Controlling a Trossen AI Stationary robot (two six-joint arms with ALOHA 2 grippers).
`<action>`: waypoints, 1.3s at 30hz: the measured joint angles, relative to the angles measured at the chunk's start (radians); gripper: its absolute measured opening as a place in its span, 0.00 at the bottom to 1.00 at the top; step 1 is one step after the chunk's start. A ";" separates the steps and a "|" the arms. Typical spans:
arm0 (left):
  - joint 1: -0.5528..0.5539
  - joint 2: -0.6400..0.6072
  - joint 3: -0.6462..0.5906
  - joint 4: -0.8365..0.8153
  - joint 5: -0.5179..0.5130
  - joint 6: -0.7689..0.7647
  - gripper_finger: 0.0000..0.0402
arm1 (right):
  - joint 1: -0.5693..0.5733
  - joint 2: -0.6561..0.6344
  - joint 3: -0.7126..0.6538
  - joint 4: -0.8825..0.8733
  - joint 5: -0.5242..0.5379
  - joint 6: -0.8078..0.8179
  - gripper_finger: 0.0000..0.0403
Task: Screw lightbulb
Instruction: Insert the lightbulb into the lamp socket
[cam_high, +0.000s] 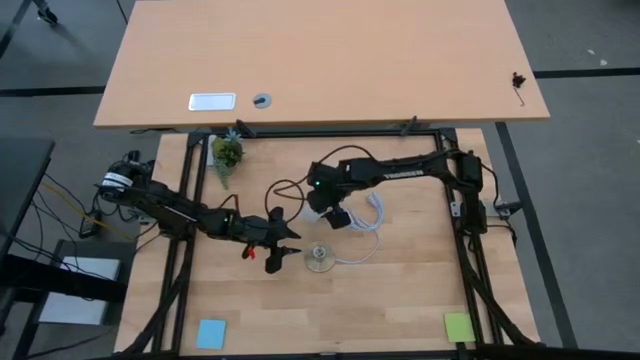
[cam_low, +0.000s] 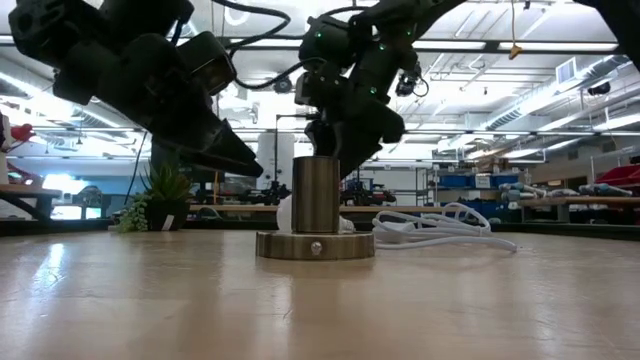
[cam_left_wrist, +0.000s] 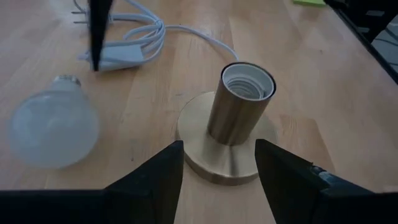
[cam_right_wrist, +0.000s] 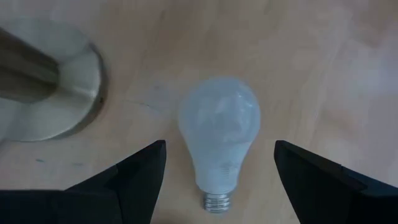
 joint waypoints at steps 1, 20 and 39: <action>0.000 0.000 0.000 0.002 0.000 0.000 0.51 | -0.006 0.006 0.000 0.004 -0.002 0.000 0.76; 0.000 0.000 -0.003 0.007 -0.001 0.006 0.51 | -0.034 0.142 -0.001 0.078 -0.041 0.074 0.73; 0.000 0.000 -0.002 -0.001 -0.006 0.012 0.51 | -0.030 0.126 0.001 0.208 -0.109 0.161 0.69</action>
